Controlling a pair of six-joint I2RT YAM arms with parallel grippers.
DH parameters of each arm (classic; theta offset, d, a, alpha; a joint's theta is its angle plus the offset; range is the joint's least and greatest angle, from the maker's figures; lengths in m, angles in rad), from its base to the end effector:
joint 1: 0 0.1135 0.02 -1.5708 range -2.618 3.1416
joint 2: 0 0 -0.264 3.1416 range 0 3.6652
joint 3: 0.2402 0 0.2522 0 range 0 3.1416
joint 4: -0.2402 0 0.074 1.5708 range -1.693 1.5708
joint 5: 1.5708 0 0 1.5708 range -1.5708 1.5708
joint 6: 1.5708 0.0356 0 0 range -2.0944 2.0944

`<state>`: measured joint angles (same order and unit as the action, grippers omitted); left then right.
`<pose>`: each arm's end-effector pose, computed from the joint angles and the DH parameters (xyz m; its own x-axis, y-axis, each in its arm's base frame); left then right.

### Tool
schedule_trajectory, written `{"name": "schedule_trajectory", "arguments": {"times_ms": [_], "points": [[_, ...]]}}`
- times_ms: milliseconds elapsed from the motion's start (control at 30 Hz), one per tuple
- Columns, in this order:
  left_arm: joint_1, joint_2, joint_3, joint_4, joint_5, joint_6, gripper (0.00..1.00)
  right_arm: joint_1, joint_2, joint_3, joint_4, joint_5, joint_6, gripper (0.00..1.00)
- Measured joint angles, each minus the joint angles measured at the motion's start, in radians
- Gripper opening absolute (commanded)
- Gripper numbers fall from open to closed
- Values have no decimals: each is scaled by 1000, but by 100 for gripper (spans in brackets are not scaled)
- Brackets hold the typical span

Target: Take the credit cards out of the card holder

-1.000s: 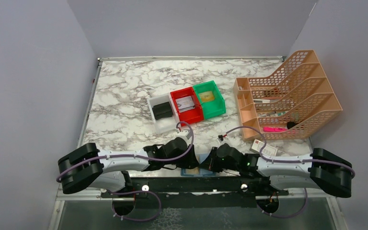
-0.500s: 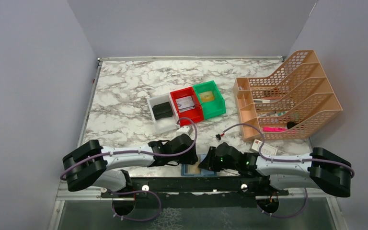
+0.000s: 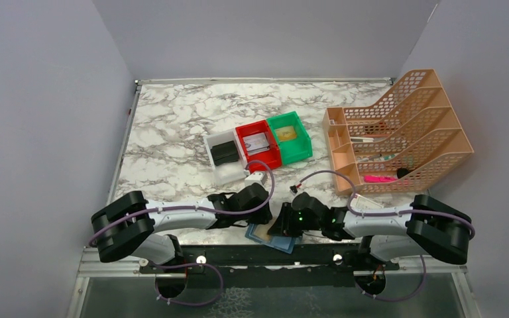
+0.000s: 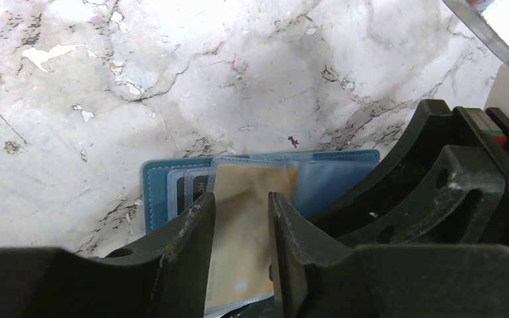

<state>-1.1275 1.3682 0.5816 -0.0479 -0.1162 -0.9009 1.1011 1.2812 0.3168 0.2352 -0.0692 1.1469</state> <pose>0.1134 -0.2293 0.1600 -0.8745 0.0265 -0.4843 0.2873 0.8329 -0.4731 0.0952 0.1930 0.1264 -0.9561 0.1253 -0.2647 -0.1006 0.7083 0.6987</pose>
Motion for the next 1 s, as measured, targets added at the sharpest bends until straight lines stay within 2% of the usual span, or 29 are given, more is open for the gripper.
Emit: {"name": "schedule_trajectory", "arguments": {"times_ms": [67,167,433,533,733,1000], "points": [[0,2,0,0,-4,-3,37,-10,-2,0,-3,-10,18,33],[0,4,0,3,-5,-11,44,-19,-25,-13,-18,-8,48,34],[-12,23,29,-8,9,-13,47,-41,-74,-30,-60,42,99,35],[-12,27,34,-14,16,3,47,-45,-61,-34,-40,39,117,29],[-2,10,28,-36,14,39,40,-64,8,-33,29,0,121,14],[-6,-108,-63,-54,17,14,37,-96,34,-29,82,-19,71,1]]}}
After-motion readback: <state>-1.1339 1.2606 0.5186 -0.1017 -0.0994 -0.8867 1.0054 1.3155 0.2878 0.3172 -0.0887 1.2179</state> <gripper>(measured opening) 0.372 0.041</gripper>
